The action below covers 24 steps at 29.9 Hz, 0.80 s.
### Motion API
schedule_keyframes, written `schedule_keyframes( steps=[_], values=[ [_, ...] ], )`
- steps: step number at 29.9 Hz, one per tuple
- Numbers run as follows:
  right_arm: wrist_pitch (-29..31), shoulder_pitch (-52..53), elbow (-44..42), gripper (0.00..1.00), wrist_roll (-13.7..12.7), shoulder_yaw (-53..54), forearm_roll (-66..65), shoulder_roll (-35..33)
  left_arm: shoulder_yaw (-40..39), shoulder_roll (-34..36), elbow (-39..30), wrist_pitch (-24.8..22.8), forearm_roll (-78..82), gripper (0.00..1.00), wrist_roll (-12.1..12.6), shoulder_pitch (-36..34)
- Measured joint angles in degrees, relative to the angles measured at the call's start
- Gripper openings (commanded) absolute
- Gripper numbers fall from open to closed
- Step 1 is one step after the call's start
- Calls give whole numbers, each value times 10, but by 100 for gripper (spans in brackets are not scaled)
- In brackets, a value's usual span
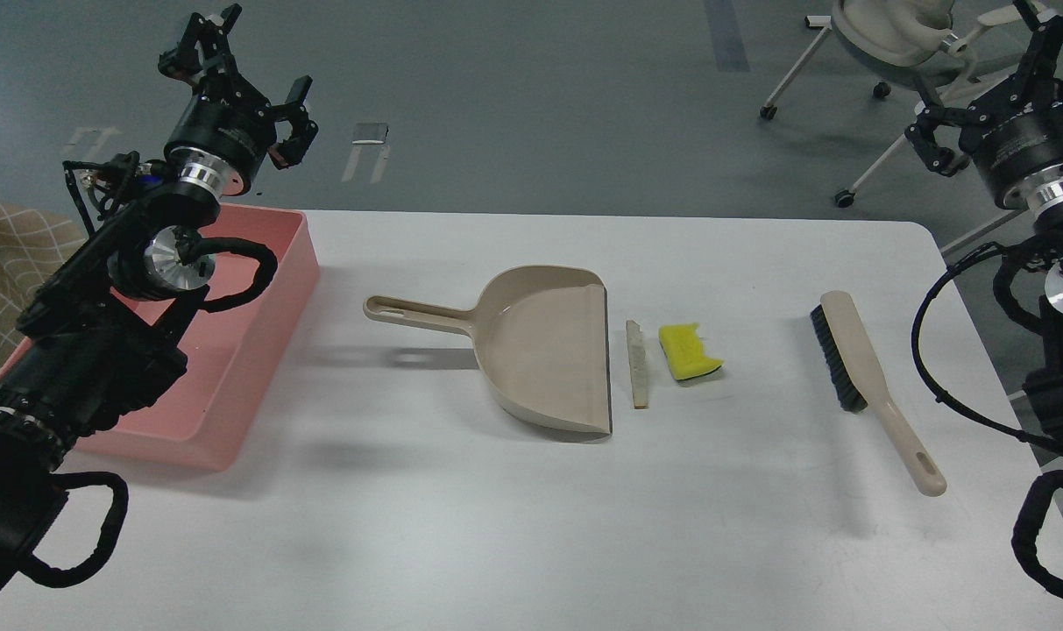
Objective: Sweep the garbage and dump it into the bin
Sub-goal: 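Raise the left arm from beside the pink bin toward the table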
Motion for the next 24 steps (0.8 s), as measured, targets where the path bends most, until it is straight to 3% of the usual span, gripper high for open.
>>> schedule_keyframes(
  steps=[24],
  values=[
    [1,-6,3,100,5,3,4,-5,-2,-6,-30,17,-1,98,-4,-2]
  ],
)
